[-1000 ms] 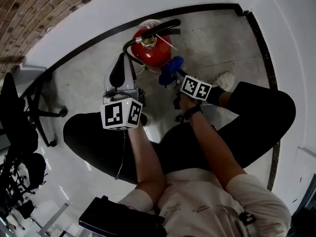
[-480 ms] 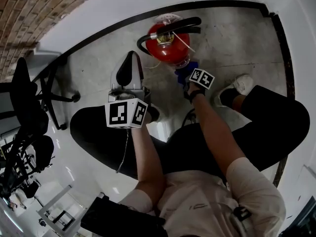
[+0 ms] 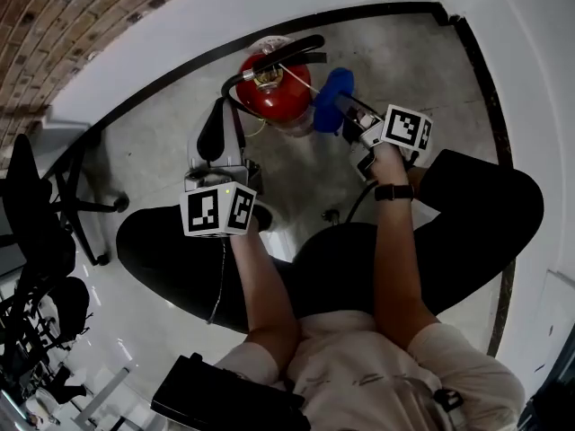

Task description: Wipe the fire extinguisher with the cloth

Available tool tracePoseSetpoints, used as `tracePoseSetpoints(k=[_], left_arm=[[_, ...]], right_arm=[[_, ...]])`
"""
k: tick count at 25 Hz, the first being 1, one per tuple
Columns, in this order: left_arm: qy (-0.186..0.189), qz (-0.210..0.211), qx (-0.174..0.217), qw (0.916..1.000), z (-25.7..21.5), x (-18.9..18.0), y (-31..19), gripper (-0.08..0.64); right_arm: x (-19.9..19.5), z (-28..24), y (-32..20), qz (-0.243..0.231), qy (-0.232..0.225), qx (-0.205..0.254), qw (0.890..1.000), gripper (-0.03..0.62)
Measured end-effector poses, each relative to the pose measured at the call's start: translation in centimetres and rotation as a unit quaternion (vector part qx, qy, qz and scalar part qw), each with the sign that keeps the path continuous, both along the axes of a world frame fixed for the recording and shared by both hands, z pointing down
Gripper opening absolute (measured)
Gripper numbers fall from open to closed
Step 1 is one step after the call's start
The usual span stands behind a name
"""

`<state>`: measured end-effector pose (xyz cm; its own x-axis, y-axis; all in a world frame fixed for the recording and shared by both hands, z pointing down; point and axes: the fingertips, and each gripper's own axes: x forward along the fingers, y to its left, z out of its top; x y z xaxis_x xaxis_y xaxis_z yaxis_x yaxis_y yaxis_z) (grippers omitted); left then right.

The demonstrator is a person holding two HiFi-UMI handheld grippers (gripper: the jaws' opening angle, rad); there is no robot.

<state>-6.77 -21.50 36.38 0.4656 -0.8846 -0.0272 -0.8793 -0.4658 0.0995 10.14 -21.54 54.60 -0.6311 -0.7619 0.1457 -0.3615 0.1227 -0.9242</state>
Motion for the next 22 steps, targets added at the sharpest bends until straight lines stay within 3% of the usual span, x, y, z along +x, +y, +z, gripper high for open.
tracePoseSetpoints(k=[3,5,7,9,11,15,20,22], left_arm=[[0.012,0.007,0.004,0.9999,-0.4,0.7,0.3,0.0],[0.017,0.009,0.004,0.9998,-0.6,0.9,0.3,0.0],[0.023,0.007,0.002,0.9997,-0.7,0.8,0.2,0.0],[0.025,0.005,-0.001,0.9997,-0.5,0.5,0.2,0.0],[0.025,0.001,-0.005,0.9997,-0.1,0.0,0.2,0.0],[0.022,-0.008,-0.007,0.9997,0.1,-0.8,0.0,0.0],[0.017,0.001,-0.004,0.9998,0.1,-0.4,0.0,0.0],[0.016,0.005,-0.003,0.9999,0.1,0.0,-0.1,0.0]], right_arm=[[0.4,-6.6,0.2,0.022,-0.09,0.033,0.995,0.063],[-0.5,-10.7,0.3,-0.001,-0.15,0.072,0.986,0.063],[-2.6,-13.8,0.5,-0.049,-0.182,0.106,0.976,0.06],[-4.9,-14.8,0.3,-0.079,-0.174,0.117,0.975,0.058],[-6.0,-14.2,-0.4,-0.069,-0.15,0.113,0.98,0.063],[-4.3,-12.4,-1.4,-0.044,-0.047,0.122,0.99,0.058],[-3.5,-11.4,-1.3,-0.046,-0.088,0.115,0.988,0.058],[-2.5,-10.3,-1.2,-0.038,-0.067,0.108,0.991,0.058]])
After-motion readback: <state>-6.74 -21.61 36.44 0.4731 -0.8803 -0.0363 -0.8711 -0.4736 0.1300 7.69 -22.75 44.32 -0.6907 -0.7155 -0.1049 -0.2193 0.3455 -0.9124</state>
